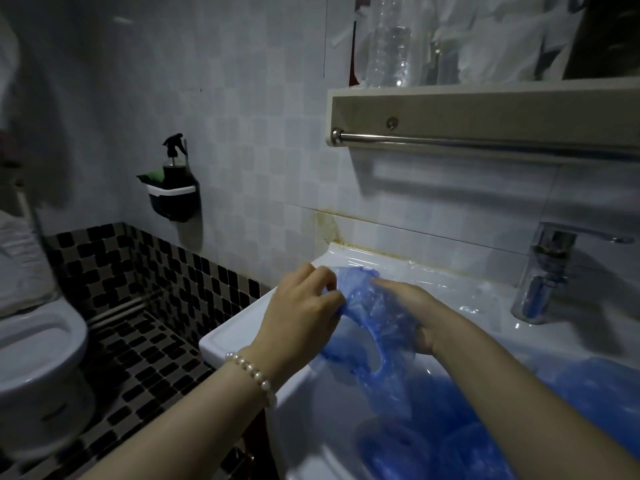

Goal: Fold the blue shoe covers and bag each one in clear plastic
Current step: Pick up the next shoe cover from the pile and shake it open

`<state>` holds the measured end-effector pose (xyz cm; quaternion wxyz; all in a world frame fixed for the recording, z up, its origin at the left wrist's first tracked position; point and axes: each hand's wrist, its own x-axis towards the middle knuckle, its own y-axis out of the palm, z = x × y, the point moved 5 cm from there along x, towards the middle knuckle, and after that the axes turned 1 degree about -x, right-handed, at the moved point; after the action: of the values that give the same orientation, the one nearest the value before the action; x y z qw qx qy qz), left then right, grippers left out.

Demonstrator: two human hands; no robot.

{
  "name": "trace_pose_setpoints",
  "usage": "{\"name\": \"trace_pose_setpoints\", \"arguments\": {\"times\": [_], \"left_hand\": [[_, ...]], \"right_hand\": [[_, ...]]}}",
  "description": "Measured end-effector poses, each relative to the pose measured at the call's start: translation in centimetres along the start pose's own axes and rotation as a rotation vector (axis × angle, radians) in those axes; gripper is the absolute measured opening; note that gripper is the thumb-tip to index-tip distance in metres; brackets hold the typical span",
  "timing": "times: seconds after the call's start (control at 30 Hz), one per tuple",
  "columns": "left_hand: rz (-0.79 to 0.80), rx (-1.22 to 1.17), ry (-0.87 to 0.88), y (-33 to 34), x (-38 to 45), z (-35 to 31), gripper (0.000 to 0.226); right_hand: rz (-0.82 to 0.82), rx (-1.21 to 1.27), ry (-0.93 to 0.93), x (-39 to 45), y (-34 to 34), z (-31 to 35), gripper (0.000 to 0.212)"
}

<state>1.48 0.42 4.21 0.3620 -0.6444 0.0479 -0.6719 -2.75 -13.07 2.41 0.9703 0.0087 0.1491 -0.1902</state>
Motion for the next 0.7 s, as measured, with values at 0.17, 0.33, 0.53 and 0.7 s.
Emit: {"name": "trace_pose_setpoints", "arguments": {"times": [0.17,0.33,0.53,0.7], "left_hand": [[0.248,0.178,-0.351,0.2,0.7,2.0,0.012],[0.383,0.199,-0.483,0.4,1.5,2.2,0.004],[0.410,0.042,-0.671,0.2,0.8,5.6,0.025],[0.324,0.019,-0.819,-1.8,0.1,10.2,0.015]], "right_hand": [[-0.460,-0.240,-0.578,0.0,-1.8,2.5,0.007],[-0.422,-1.194,-1.592,-5.6,4.6,4.0,0.013],[-0.582,-1.775,-1.031,-1.4,3.5,2.2,0.014],[-0.880,-1.485,-1.048,-2.0,0.6,3.7,0.048]]}}
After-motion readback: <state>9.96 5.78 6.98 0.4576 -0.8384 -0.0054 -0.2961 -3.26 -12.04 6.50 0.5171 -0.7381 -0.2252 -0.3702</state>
